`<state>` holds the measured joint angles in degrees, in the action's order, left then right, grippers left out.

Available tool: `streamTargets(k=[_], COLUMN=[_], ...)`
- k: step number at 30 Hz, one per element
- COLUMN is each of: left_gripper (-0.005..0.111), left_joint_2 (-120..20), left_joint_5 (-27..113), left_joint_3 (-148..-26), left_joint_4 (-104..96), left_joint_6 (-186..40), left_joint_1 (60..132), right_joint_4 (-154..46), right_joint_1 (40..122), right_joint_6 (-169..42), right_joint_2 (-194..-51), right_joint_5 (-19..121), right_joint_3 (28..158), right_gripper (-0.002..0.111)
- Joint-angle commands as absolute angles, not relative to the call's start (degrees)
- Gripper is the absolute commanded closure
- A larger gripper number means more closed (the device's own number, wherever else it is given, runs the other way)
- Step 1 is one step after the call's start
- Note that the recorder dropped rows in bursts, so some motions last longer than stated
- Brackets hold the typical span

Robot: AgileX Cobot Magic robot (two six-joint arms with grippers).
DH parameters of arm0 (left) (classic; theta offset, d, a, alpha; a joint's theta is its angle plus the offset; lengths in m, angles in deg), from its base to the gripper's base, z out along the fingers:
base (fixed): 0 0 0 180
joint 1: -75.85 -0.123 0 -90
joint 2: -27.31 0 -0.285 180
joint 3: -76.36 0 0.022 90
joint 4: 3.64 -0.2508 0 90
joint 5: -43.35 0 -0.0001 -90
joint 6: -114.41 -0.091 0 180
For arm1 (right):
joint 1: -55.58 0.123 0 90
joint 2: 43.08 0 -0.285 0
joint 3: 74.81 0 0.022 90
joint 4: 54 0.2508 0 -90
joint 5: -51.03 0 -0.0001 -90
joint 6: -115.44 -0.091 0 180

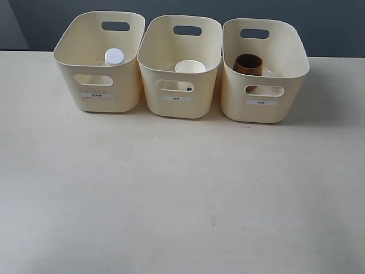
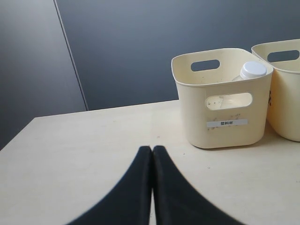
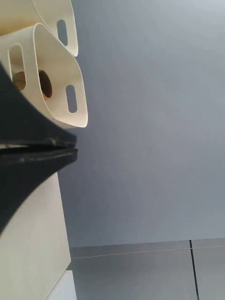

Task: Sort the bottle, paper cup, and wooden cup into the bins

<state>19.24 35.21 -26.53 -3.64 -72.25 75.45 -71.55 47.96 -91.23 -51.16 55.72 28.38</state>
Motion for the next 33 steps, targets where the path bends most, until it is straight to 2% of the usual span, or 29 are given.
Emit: streamTargets(k=[1, 7, 14, 20, 33], left_gripper=[0.107, 0.107, 0.107, 0.107, 0.107], left_joint_2=[19.5, 19.5, 19.5, 19.5, 19.5], left_joint_5=[35.6, 35.6, 35.6, 35.6, 35.6], left_joint_3=[-26.4, -26.4, -26.4, -26.4, -26.4], left_joint_4=[-3.6, -3.6, -3.6, -3.6, -3.6], left_joint_6=[-72.2, -72.2, -72.2, -72.2, -72.2], left_joint_1=[75.4, 75.4, 75.4, 75.4, 75.4], right_joint_4=[-74.3, -74.5, -74.0, -48.2, -55.9], right_joint_1=[47.6, 47.7, 47.7, 47.7, 47.7], right_joint_6=[-90.6, -88.0, -85.0, -55.0, -65.3], right_joint_2=[-50.9, -50.9, -50.9, -50.9, -50.9], right_joint_5=[51.9, 46.7, 47.6, 45.0, 44.4], right_joint_3=[28.0, 28.0, 28.0, 28.0, 28.0], right_gripper=[0.109, 0.109, 0.109, 0.109, 0.109])
